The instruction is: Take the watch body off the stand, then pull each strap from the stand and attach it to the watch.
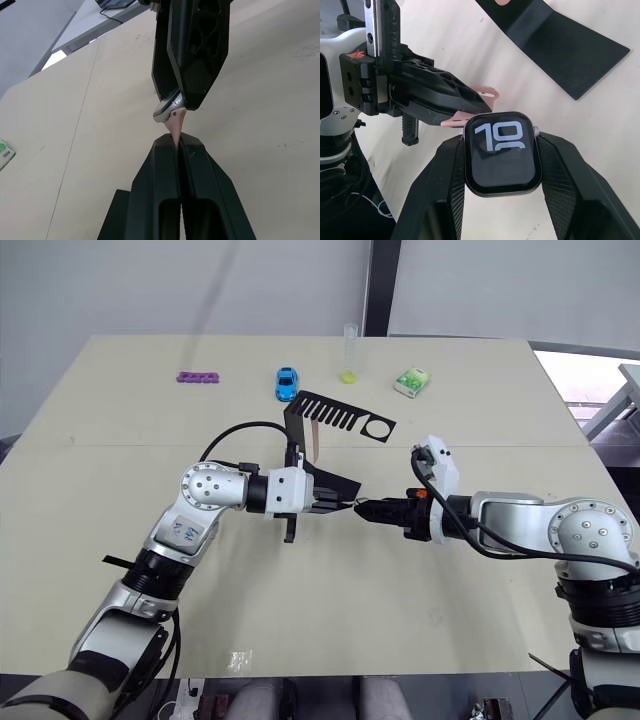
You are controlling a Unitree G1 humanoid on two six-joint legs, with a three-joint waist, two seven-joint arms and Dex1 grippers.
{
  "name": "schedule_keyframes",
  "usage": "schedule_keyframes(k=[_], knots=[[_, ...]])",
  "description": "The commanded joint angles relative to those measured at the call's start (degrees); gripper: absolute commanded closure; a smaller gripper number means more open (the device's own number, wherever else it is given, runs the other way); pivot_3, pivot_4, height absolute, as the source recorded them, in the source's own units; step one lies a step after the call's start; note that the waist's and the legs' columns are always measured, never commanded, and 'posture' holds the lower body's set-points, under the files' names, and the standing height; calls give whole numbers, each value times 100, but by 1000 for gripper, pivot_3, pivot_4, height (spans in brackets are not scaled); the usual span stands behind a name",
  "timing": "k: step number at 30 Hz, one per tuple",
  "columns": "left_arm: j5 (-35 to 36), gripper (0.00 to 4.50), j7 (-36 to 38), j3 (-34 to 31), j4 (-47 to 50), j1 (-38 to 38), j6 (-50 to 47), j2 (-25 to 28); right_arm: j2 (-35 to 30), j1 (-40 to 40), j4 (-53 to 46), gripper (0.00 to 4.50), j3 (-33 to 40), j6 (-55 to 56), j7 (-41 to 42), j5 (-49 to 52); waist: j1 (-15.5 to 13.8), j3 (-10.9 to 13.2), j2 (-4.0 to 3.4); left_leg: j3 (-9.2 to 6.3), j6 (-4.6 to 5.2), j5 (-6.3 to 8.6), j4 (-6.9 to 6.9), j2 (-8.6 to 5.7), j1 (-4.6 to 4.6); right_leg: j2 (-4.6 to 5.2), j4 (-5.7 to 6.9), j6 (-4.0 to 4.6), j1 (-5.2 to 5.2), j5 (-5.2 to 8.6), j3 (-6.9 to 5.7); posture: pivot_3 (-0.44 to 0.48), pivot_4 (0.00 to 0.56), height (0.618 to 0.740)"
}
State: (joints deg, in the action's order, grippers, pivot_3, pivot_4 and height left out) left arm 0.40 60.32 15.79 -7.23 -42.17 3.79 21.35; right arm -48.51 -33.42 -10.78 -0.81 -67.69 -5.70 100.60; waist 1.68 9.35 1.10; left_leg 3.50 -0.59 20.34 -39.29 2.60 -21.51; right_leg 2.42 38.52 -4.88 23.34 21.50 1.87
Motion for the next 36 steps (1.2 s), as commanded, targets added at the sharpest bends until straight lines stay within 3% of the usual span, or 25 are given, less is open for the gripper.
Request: schedule_keyframes(k=[1, 36], knots=[[82, 4500, -129, 75, 346, -184, 119, -192, 125, -151, -228, 2891, -62, -87, 268, 259, 1, 0, 0, 0, 0, 0, 0, 0, 0, 0, 0, 0, 0, 0, 0, 0, 150, 740], [114, 4500, -214, 67, 205, -264, 79, -313, 239, -418, -267, 2891, -196, -158, 165, 277, 2, 0, 0, 0, 0, 0, 0, 0, -2, 1, 1, 0, 4, 0, 0, 0, 150, 740]])
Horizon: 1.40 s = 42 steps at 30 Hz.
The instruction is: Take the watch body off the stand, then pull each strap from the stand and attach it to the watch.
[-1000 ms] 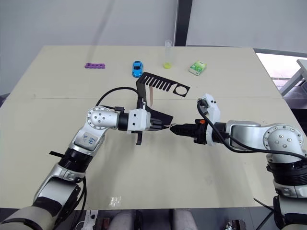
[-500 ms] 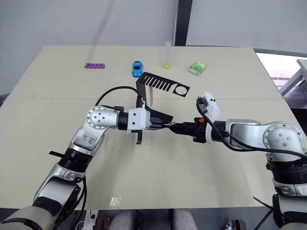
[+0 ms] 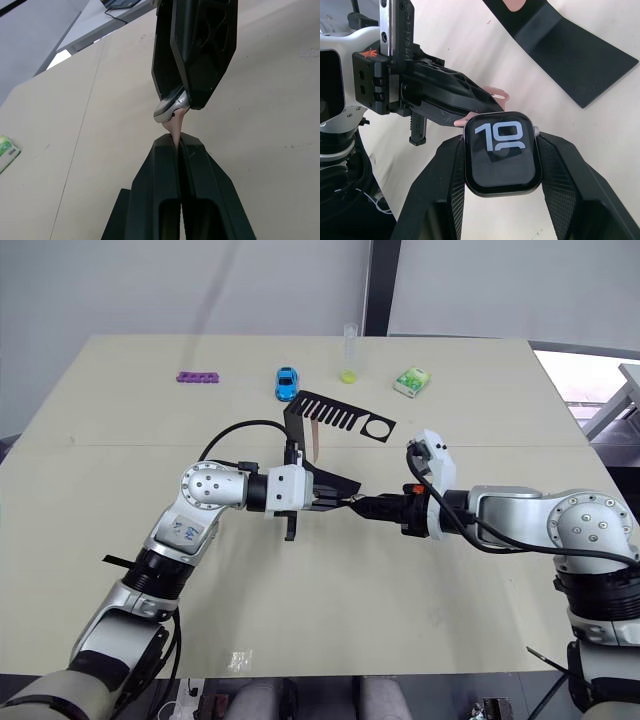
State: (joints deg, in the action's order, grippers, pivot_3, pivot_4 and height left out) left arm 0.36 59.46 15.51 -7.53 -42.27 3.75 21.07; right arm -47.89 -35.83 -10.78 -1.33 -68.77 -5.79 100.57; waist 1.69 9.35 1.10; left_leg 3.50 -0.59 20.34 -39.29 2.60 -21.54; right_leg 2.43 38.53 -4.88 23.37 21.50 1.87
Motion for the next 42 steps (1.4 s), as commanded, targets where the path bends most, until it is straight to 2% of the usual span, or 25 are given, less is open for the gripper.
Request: schedule_keyframes(k=[1, 42], knots=[[118, 4500, -129, 96, 236, -257, 79, -288, 182, -181, -264, 2891, -144, -51, 174, 275, 1, 0, 0, 0, 0, 0, 0, 0, 0, 0, 0, 0, 0, 0, 0, 0, 150, 740], [70, 4500, 0, 124, 100, -406, 151, -321, 211, -152, -354, 2891, -139, 11, 10, 337, -1, 0, 0, 0, 0, 0, 0, 0, -2, 0, 0, 0, 2, 0, 0, 0, 150, 740]])
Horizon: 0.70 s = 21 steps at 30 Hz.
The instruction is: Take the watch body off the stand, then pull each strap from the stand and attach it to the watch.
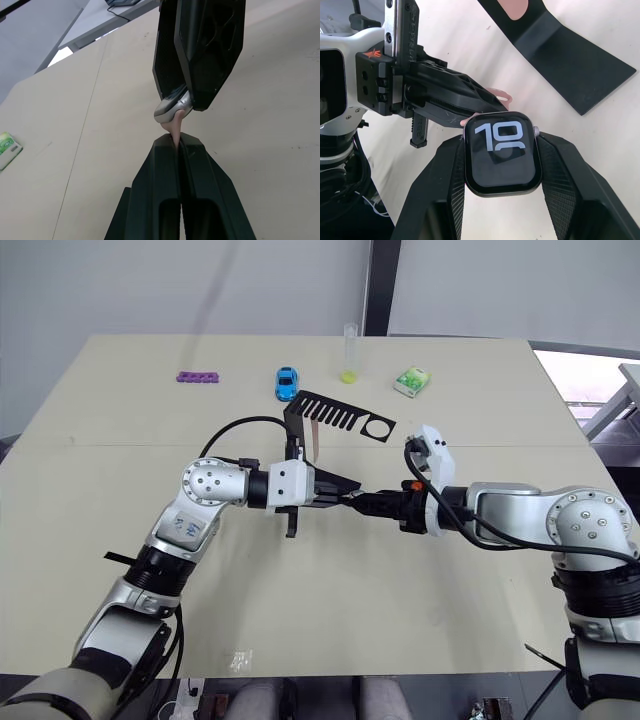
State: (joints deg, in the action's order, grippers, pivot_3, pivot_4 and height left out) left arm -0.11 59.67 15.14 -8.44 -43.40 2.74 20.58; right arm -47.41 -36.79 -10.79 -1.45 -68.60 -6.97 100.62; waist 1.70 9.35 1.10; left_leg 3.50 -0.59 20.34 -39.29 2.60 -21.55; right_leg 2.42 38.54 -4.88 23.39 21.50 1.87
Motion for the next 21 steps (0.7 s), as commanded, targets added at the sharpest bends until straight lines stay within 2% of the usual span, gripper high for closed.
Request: schedule_keyframes(k=[1, 21], knots=[[115, 4500, -22, 163, 177, -305, 256, -278, 166, -63, -347, 2891, -128, -6, 128, 331, -2, 0, 0, 0, 0, 0, 0, 0, 0, 0, 0, 0, 0, 0, 0, 0, 150, 740], [101, 4500, -38, 151, 120, -346, 278, -275, 224, -36, -357, 2891, -124, -2, 172, 305, 0, 0, 0, 0, 0, 0, 0, 0, -1, 0, 0, 0, 1, 0, 0, 0, 150, 740]])
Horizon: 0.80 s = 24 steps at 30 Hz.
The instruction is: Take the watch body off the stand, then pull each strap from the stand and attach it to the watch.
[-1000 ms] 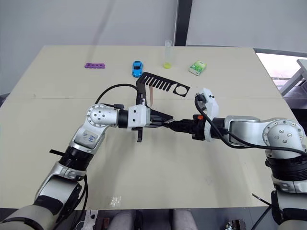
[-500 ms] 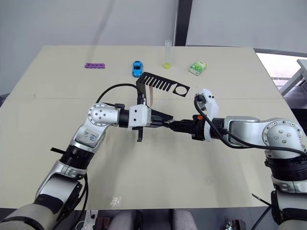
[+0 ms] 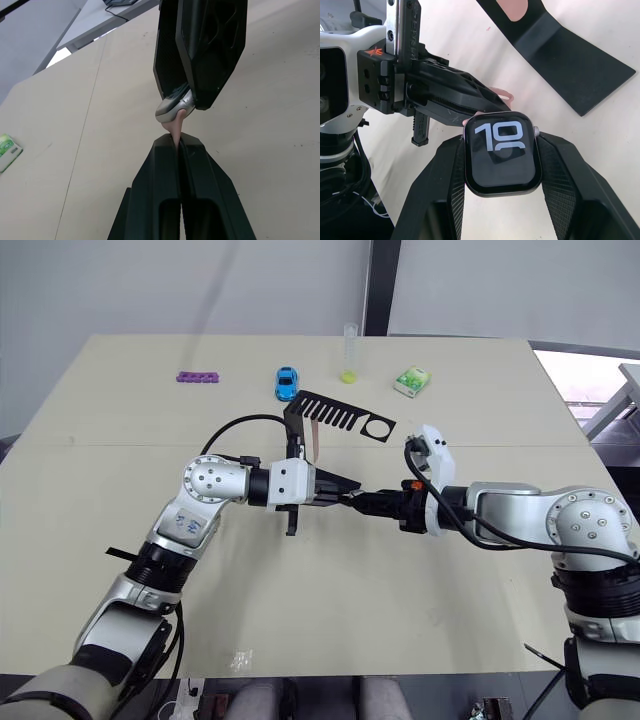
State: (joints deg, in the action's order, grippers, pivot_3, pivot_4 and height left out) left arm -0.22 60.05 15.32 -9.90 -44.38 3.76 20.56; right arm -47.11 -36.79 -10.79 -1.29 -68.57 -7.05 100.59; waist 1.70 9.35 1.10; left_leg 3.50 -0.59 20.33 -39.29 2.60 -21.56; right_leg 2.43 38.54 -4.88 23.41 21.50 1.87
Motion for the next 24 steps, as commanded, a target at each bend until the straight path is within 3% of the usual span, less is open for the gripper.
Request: schedule_keyframes(k=[1, 24], knots=[[112, 4500, -79, 131, 266, -245, 177, -275, 201, -29, -370, 2891, -143, 2, 171, 316, 0, 0, 0, 0, 0, 0, 0, 0, 0, 0, 0, 0, 0, 0, 0, 0, 150, 740], [139, 4500, -95, 113, 445, -157, 49, -256, 209, -2, -362, 2891, -143, 14, 204, 230, 0, 0, 0, 0, 0, 0, 0, 0, 0, 0, 1, 0, 0, 0, 0, 0, 150, 740]])
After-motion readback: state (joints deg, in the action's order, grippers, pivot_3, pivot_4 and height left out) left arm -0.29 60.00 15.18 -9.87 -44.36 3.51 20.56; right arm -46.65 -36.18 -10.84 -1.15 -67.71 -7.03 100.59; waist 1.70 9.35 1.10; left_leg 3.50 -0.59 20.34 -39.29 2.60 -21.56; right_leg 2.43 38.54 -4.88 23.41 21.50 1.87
